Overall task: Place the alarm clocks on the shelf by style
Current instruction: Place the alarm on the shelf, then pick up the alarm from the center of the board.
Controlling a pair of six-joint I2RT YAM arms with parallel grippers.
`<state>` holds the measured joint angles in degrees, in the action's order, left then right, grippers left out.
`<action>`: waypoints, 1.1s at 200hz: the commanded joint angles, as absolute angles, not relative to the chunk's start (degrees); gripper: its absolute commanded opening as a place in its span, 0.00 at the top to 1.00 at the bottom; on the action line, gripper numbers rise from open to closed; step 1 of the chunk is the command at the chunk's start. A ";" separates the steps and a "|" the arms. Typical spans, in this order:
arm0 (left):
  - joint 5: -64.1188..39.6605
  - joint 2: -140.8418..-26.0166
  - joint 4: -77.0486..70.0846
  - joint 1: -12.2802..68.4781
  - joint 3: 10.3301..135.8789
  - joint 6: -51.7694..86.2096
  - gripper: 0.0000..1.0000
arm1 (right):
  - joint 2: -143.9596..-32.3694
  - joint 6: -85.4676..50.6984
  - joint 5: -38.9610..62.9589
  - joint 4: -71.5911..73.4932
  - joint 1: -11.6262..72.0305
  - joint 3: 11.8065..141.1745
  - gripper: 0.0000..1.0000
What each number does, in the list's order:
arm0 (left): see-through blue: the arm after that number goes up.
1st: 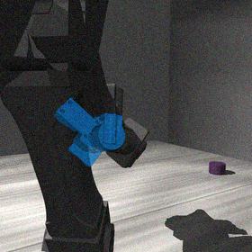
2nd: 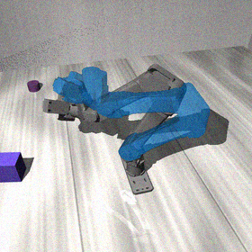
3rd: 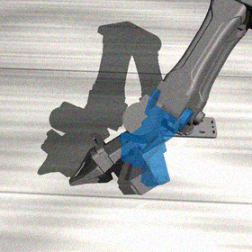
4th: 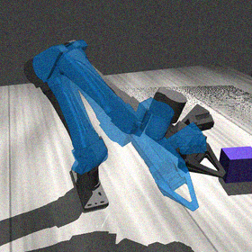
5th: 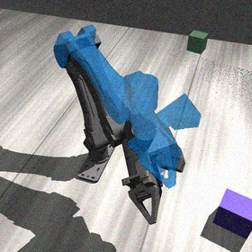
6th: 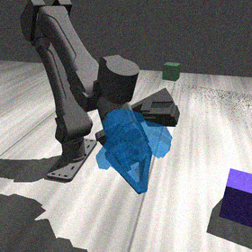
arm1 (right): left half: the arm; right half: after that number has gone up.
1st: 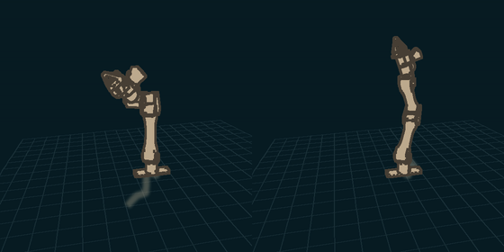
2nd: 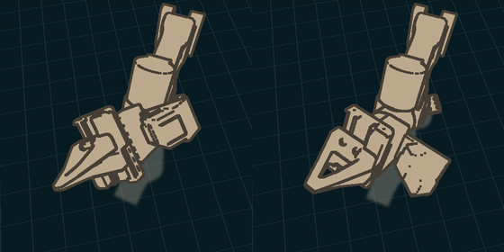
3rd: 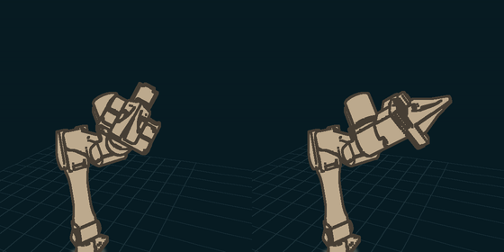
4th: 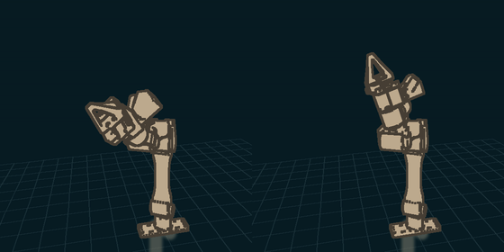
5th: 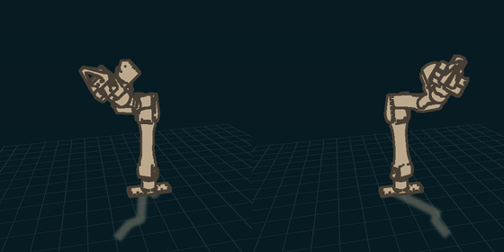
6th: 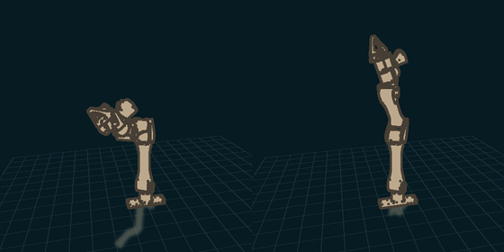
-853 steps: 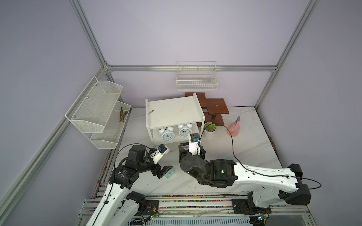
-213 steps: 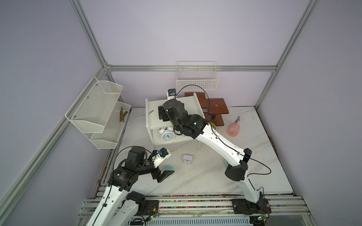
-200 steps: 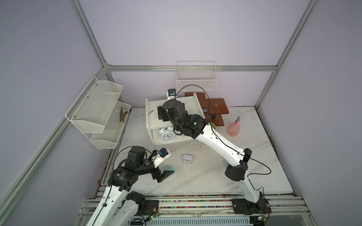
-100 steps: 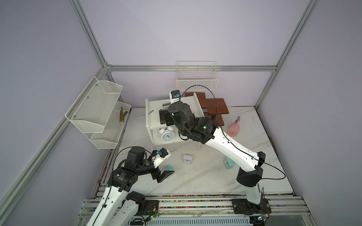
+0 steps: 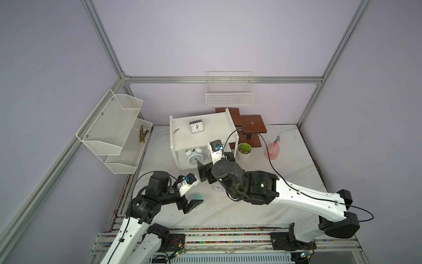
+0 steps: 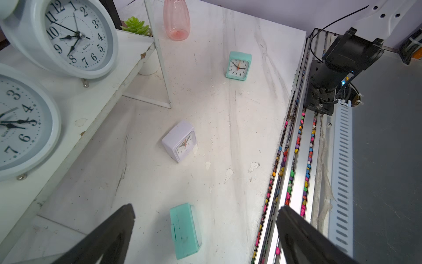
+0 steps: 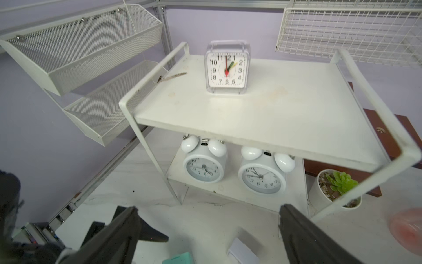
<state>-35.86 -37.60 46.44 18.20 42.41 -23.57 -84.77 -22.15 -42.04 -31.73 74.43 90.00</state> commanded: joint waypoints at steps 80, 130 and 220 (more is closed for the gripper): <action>-37.22 -38.67 45.97 18.90 41.59 -24.43 0.00 | -70.71 -43.56 -41.14 -10.02 76.50 51.32 0.01; -37.00 -39.00 45.97 18.98 41.34 -24.61 0.00 | -80.43 -50.79 -42.47 -1.45 76.52 45.21 0.01; -36.44 -38.57 46.05 19.29 41.28 -24.63 0.00 | -106.85 -66.02 -51.96 -6.46 76.47 58.26 0.00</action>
<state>-35.97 -39.03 46.41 18.87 41.54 -23.62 -104.64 -61.63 -46.81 -4.75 76.25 55.86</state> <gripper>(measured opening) 0.997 0.997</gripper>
